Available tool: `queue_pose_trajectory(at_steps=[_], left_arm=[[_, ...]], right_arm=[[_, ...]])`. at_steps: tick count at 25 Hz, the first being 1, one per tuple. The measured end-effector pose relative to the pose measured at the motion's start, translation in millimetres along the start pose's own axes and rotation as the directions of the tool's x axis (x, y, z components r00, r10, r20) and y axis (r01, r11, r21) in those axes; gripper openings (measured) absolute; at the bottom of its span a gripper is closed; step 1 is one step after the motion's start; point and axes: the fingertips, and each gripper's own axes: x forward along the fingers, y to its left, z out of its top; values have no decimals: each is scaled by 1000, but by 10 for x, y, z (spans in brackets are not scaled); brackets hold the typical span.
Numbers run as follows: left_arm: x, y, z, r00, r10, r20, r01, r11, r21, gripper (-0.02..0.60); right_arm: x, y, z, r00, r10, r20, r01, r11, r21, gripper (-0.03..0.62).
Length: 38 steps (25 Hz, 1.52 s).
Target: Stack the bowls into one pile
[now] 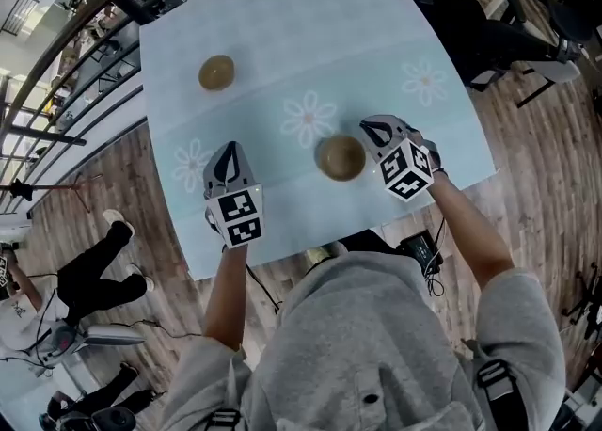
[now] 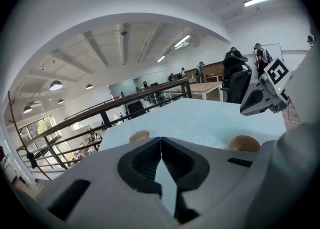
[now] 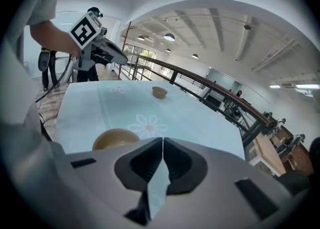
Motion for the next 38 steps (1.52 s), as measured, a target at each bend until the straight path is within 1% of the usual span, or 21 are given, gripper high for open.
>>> queue_pose_trajectory(at_steps=[3, 7, 11, 15, 16, 17, 18, 19, 22, 25, 27, 32, 38], left_arm=[[177, 41, 18, 1000, 10, -3, -10, 1000, 23, 20], [448, 126, -71, 1000, 8, -18, -8, 1000, 22, 20], [756, 254, 27, 1000, 13, -9, -13, 999, 50, 20], [1070, 392, 71, 1000, 18, -16, -16, 997, 81, 21], [1154, 411, 64, 1000, 16, -22, -14, 996, 87, 21], [1241, 423, 57, 999, 14, -30, -11, 995, 96, 38], [1326, 430, 51, 999, 9, -39, -4, 994, 108, 100], [1401, 433, 47, 999, 1, -49, 5, 993, 118, 114], [1571, 474, 29, 997, -15, -72, 25, 988, 152, 114], [1759, 546, -28, 995, -8, -102, 29, 979, 200, 114], [1891, 567, -80, 992, -7, -127, 35, 976, 217, 114], [2167, 589, -248, 982, -16, -189, 59, 973, 224, 112], [2379, 588, -420, 973, -22, -229, 76, 970, 230, 112]], right_arm=[[79, -48, -20, 1000, 16, 0, -16, 1000, 3, 29], [150, -97, -23, 1000, 29, 0, -29, 999, 21, 29], [198, -177, -103, 999, 41, -13, -41, 999, 26, 29], [282, -272, -174, 998, 48, -30, -47, 998, 31, 29], [306, -303, -197, 998, 48, -34, -47, 998, 31, 29], [330, -335, -218, 998, 47, -37, -46, 998, 33, 29], [354, -363, -234, 998, 46, -38, -44, 998, 38, 29], [375, -383, -245, 998, 46, -40, -44, 998, 44, 29], [438, -400, -255, 998, 50, -47, -48, 998, 51, 29], [495, -440, -276, 997, 55, -54, -51, 997, 63, 29], [520, -488, -308, 997, 58, -58, -53, 996, 75, 29], [638, -555, -404, 994, 71, -80, -63, 993, 96, 29], [763, -552, -456, 992, 81, -94, -70, 990, 119, 29]])
